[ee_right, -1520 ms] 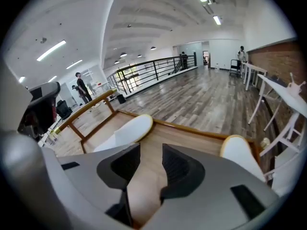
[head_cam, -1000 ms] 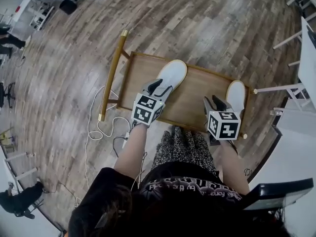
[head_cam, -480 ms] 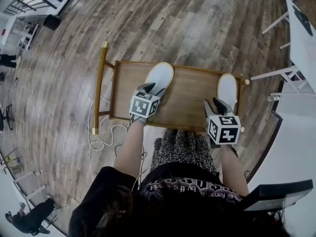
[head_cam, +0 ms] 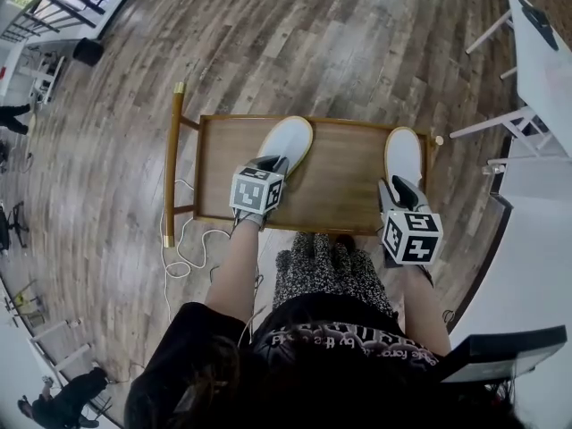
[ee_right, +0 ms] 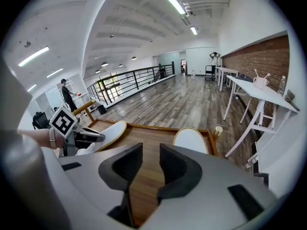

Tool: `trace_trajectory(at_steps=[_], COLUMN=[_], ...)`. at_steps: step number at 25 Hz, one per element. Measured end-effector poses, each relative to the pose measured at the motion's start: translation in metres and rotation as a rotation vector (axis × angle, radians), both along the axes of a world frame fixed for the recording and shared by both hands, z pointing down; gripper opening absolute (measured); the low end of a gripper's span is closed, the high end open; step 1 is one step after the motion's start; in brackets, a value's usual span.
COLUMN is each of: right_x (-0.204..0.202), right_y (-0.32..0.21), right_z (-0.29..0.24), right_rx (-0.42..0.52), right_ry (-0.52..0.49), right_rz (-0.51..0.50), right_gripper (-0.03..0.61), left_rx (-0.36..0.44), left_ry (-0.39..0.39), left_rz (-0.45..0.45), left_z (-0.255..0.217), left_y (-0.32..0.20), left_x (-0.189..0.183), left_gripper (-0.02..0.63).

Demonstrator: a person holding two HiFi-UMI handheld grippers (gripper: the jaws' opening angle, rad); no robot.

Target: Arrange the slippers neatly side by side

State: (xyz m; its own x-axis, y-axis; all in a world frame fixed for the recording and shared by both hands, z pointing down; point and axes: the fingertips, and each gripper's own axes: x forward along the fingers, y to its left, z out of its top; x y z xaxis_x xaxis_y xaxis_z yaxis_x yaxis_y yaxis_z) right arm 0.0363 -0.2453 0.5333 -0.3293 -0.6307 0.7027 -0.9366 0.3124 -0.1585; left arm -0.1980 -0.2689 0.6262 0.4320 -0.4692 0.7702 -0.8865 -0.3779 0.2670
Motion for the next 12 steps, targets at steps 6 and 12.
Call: trace_trajectory(at_steps=[6,12], right_x=[0.016,0.042], right_y=[0.003,0.012], right_z=[-0.008,-0.018], right_rx=[0.034,0.060], right_ry=[-0.001,0.009], right_rz=[0.019,0.052], right_gripper=[0.106,0.100], left_rx=[0.010,0.016], left_ry=[0.167,0.208], left_rz=[-0.163,-0.175], left_z=[-0.033,-0.039], left_y=[0.009,0.015], left_x=[0.035,0.100], left_gripper=[0.017,0.017])
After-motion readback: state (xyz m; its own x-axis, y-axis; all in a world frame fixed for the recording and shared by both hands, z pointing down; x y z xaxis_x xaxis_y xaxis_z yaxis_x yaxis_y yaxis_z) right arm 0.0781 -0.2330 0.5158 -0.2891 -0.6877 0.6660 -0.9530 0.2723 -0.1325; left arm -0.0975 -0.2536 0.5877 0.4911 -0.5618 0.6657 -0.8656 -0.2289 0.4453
